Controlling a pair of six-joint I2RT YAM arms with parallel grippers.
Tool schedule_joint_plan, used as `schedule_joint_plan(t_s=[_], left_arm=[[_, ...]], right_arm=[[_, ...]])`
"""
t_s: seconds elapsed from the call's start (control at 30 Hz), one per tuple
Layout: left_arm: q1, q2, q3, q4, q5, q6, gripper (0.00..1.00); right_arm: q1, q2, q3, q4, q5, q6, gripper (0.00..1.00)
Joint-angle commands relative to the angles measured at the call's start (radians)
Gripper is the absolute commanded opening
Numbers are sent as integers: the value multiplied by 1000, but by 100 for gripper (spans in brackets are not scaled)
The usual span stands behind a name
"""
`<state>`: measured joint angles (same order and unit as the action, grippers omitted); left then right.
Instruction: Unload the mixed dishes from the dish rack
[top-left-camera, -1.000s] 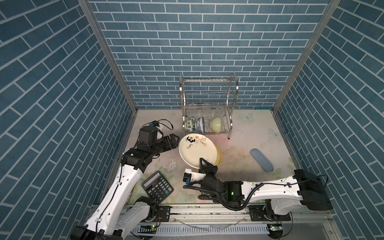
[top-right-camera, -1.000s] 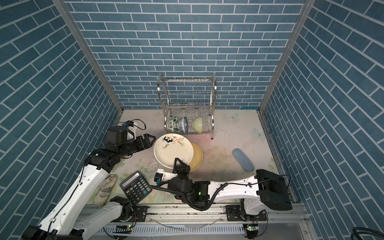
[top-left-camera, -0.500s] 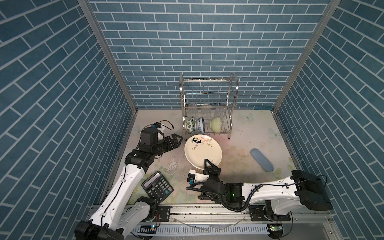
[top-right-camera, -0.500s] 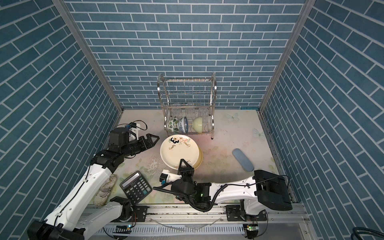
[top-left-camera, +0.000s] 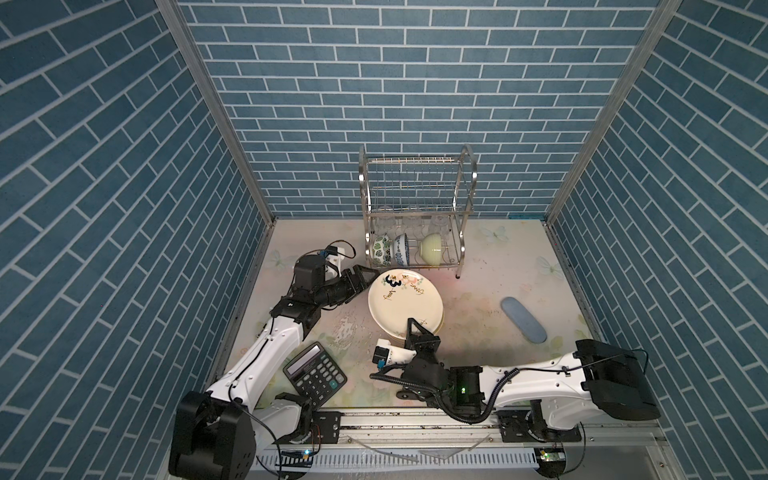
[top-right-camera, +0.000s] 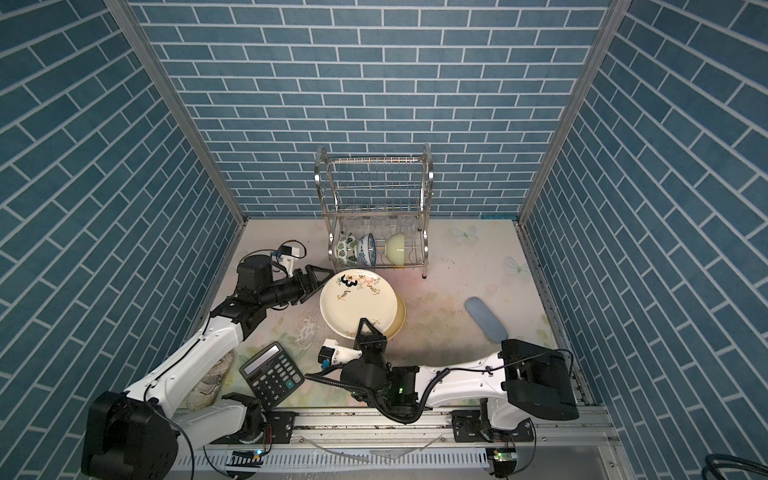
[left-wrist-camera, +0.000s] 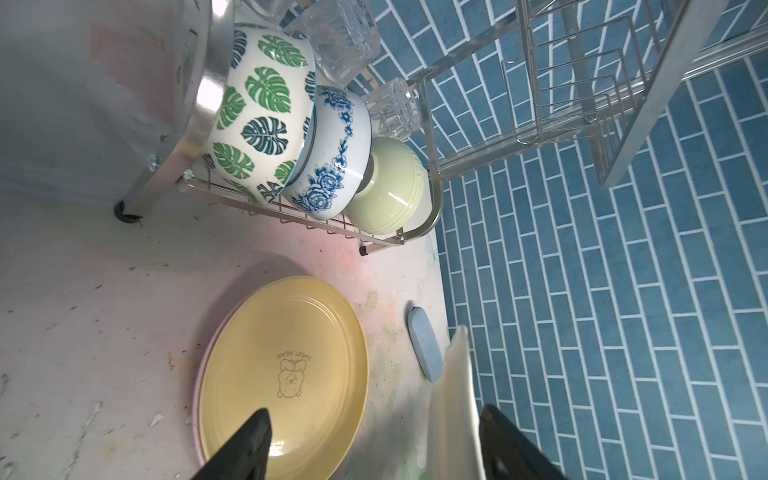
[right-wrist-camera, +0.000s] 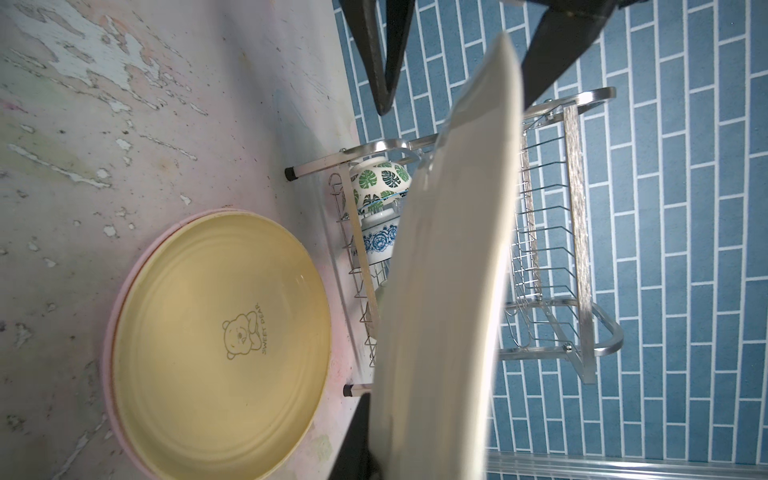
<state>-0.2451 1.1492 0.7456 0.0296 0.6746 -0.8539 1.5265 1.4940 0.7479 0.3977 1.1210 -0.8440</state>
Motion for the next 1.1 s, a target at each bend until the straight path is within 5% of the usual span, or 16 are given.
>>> schedule_joint_plan(t_s=[0.0, 0.23, 0.6, 1.07], left_arm=[[-11, 10, 2, 55, 50, -10, 79], [-11, -47, 47, -85, 46, 75, 89], [-53, 3, -11, -79, 91, 67, 80], [-114, 125, 36, 28, 117, 18, 26]], right_arm=[[-12, 7, 51, 113, 19, -9, 0], [-42, -11, 35, 95, 7, 16, 0], [-77, 6, 75, 154, -67, -43, 0], [-79, 60, 84, 279, -78, -108, 0]])
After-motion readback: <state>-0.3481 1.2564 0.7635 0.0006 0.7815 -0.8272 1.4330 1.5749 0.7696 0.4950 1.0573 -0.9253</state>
